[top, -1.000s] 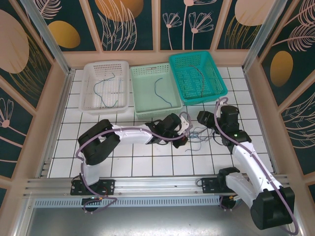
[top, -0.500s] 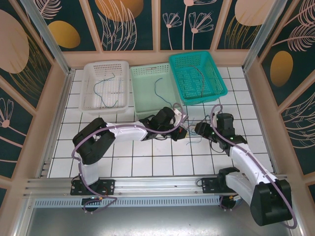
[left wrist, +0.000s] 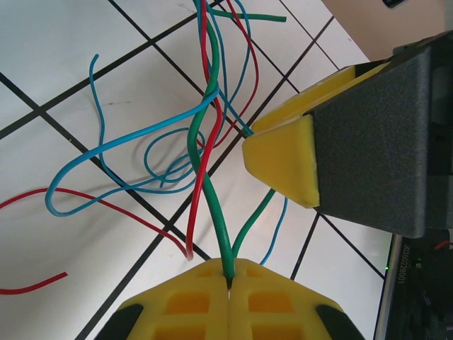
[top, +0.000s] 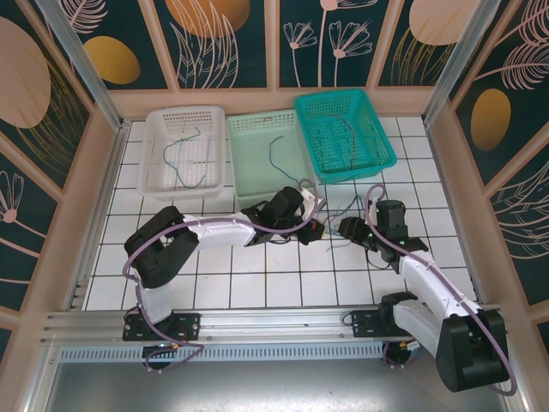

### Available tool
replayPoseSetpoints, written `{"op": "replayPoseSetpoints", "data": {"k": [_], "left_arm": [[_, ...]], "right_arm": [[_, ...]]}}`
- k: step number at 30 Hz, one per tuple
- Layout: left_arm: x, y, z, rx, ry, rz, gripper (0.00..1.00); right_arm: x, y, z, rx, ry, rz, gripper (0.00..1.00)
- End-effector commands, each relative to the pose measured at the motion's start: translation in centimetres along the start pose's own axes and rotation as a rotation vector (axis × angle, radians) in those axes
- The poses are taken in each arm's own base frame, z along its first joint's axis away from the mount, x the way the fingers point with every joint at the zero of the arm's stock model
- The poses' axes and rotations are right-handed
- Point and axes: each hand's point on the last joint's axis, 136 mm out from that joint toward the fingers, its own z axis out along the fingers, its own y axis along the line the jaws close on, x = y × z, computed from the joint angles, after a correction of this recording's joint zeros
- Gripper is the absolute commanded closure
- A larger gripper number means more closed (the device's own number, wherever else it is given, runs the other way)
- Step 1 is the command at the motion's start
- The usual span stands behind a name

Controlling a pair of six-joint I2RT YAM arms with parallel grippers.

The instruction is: Untangle the cables

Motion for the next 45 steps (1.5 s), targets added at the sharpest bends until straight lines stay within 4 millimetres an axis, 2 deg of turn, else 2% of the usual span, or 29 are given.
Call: {"op": "replayPoseSetpoints", "data": {"k": [1, 4, 10, 13, 17, 21, 25, 28, 34, 36, 38, 41, 42, 45], "left_arm": [[-2.2, -2.1, -1.6, 0.054, -0.073, 0.065, 0.96], [-2.3, -2.2, -1.8, 0.064, -0.083, 0.073, 0.96], [-2.1, -2.1, -2.0, 0.058, -0.091, 0.069, 0.96], [-2.3, -1.9, -2.2, 0.044, -0.101, 0.073, 0.96], [-2.2, -0.6, -2.3, -0.024, -0.1, 0.064, 0.96], [-2.1, 1.4, -3.0, -0.093, -0.119, 0.023, 0.97], [-2.6, 2.0, -4.1, -0.118, -0.16, 0.01, 0.95], [-1.0, 2.9, -4.0, -0.141, -0.123, 0.007, 0.93], [-0.1, 2.6, -3.8, -0.116, -0.08, 0.015, 0.89], [0.4, 2.5, -3.8, -0.108, -0.057, 0.024, 0.84], [0.8, 2.3, -3.8, -0.1, -0.032, 0.033, 0.75], [1.1, 1.8, -3.7, -0.076, -0.011, 0.055, 0.45], [1.1, 2.0, -3.8, -0.08, -0.012, 0.06, 0.4], [0.4, 2.3, -4.2, -0.118, -0.039, 0.078, 0.34]], "right_arm": [[-0.5, 0.5, 0.4, -0.027, -0.025, -0.039, 0.56], [-1.0, 0.9, 0.7, -0.043, -0.034, -0.057, 0.6], [-1.5, 1.3, 0.9, -0.051, -0.047, -0.07, 0.91], [-1.5, 1.0, 0.7, -0.032, -0.051, -0.069, 1.0], [-2.0, -0.1, -0.2, 0.032, -0.102, -0.042, 1.0], [-2.3, -3.1, -1.2, 0.138, -0.149, 0.056, 1.0], [-2.5, -5.1, -2.0, 0.174, -0.184, 0.141, 1.0], [-3.5, -5.0, -2.9, 0.154, -0.229, 0.147, 1.0], [-4.6, -3.9, -3.6, 0.131, -0.244, 0.091, 1.0], [-4.7, -3.8, -3.9, 0.134, -0.248, 0.084, 1.0], [-4.8, -3.1, -3.9, 0.096, -0.252, 0.071, 1.0], [-4.6, -1.0, -3.6, -0.021, -0.238, 0.042, 1.0], [-4.5, -0.4, -3.6, -0.055, -0.234, 0.031, 1.0], [-4.2, 0.8, -3.5, -0.096, -0.229, -0.012, 1.0]]}}
